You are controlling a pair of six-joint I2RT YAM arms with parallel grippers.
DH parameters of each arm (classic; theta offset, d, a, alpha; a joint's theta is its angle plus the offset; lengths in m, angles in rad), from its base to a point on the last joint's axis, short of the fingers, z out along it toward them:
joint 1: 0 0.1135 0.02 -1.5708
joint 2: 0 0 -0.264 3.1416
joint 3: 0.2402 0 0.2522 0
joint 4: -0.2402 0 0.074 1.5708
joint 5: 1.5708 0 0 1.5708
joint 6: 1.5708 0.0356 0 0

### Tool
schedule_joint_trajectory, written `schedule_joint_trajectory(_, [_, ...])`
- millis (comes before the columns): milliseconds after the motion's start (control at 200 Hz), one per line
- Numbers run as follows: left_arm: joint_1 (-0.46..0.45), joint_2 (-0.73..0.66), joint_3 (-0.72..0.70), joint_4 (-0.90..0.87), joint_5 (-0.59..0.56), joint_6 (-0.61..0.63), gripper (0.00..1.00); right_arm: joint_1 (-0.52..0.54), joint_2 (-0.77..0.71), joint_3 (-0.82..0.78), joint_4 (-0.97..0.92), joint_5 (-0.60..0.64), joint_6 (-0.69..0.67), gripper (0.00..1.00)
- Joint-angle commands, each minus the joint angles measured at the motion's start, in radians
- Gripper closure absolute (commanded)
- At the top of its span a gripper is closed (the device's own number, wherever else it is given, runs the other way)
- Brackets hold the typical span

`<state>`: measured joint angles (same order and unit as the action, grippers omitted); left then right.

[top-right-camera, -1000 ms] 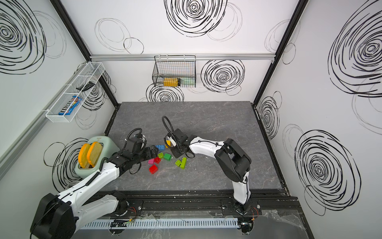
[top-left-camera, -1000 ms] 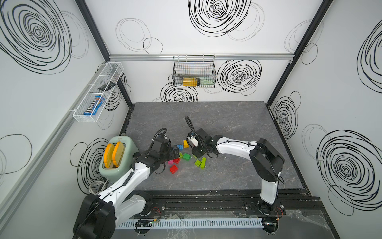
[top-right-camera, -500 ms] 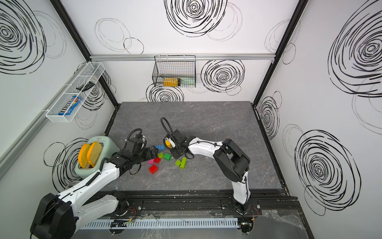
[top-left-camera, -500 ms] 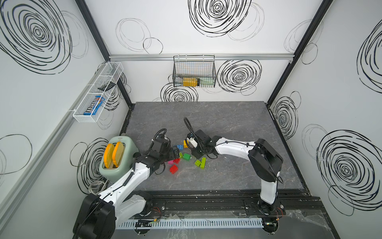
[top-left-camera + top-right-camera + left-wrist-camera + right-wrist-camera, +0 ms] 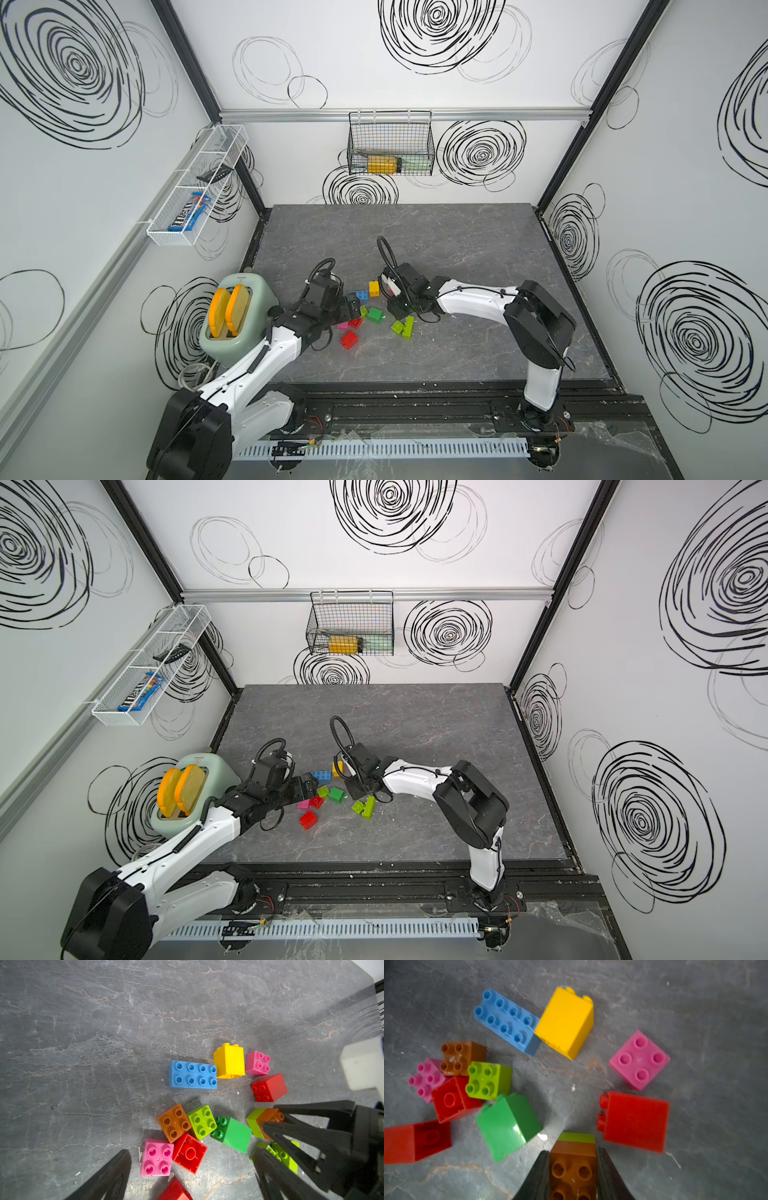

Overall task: Assemble the number 4 with lego
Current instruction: Assemble the lego brick with the lego brick.

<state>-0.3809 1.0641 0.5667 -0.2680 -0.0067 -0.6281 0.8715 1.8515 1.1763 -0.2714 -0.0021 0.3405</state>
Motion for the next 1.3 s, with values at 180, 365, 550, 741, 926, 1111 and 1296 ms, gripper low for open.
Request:
schedule_joint_trajectory(180, [-0.137, 0.074, 0.077, 0.023, -0.065, 0.004, 0.04, -0.032, -0.279, -0.204, 0.067, 0.232, 0.336, 0.81])
schedule_joint_trajectory(365, [-0.224, 0.143, 0.127, 0.038, -0.07, 0.001, 0.04, -0.067, -0.274, -0.255, 0.055, 0.239, 0.421, 0.7])
schedule_joint_trajectory(550, [-0.266, 0.188, 0.159, 0.038, -0.08, -0.001, 0.04, -0.068, -0.244, -0.277, 0.031, 0.299, 0.462, 0.66])
schedule_joint_trajectory(741, [-0.268, 0.191, 0.159, 0.029, -0.085, 0.002, 0.04, -0.069, -0.241, -0.301, 0.044, 0.299, 0.477, 0.64])
schedule_joint_trajectory(926, [-0.265, 0.193, 0.153, 0.028, -0.085, 0.001, 0.04, -0.078, -0.234, -0.309, 0.049, 0.282, 0.475, 0.59])
schedule_joint_trajectory(1111, [-0.25, 0.188, 0.144, 0.032, -0.067, -0.001, 0.04, -0.078, -0.245, -0.291, 0.022, 0.276, 0.444, 0.43])
schedule_joint_trajectory(1296, [-0.173, 0.13, 0.103, 0.044, -0.039, -0.016, 0.04, -0.056, -0.314, -0.266, 0.022, 0.227, 0.257, 0.33])
